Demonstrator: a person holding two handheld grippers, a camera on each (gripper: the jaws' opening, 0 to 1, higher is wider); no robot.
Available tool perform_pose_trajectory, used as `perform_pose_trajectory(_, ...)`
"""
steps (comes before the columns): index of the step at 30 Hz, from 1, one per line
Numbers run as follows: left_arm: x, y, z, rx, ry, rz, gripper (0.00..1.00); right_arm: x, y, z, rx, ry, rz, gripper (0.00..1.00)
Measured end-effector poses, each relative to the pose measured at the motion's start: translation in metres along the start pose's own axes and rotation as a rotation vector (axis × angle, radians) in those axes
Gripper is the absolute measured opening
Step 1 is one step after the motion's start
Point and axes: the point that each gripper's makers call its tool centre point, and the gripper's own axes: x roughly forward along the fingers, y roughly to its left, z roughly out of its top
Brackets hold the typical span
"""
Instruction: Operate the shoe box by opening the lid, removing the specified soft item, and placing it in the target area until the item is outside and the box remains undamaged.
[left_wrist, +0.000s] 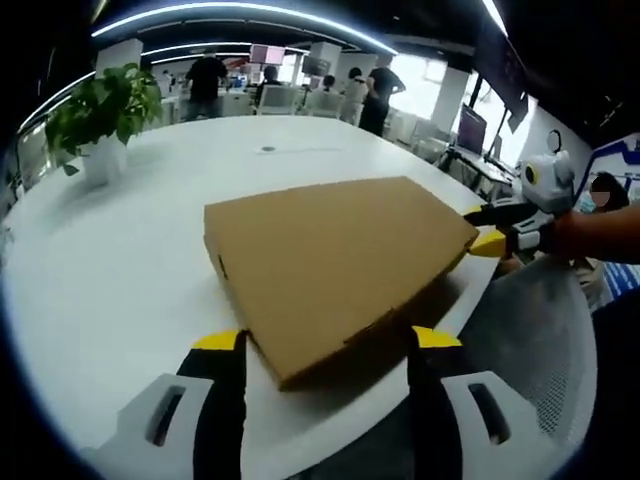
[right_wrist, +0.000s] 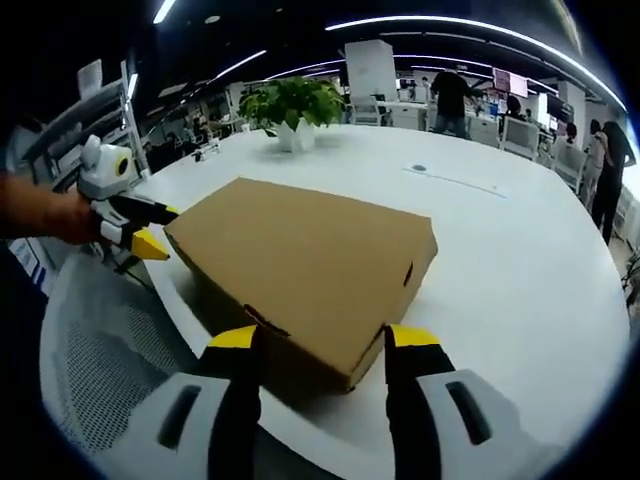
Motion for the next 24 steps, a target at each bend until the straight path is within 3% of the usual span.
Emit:
perform_pose_trajectory(2,-0.001,0.008,-0.003,0.054,0.025,0.039,0.56,0.001,0.001,-0.001,0.011,-0.003,-0.001,0.44)
perform_pose_trajectory(4,-0.001,0.008,-0.001,0.002,0.009,0.031,0.53,0.001,0.0,-0.001,0.017,-0.007,0.0,0.44)
perform_pose_trajectory(5,-0.002,0.008,0.002,-0.074,-0.013,0.023,0.53,0.0,0.0,0.0,0.016,-0.007,0.001,0.44)
perform_pose_trajectory(7,-0.001,0.01,0.001,-0.044,-0.002,0.021,0.53,0.0,0.0,0.0,0.016,-0.005,0.002,0.44)
perform_pose_trajectory(24,-0.007,-0.004,0.008,-0.025,-0.004,0.031,0.64,-0.01,0.004,0.014,0.05,-0.024,-0.013,0.46)
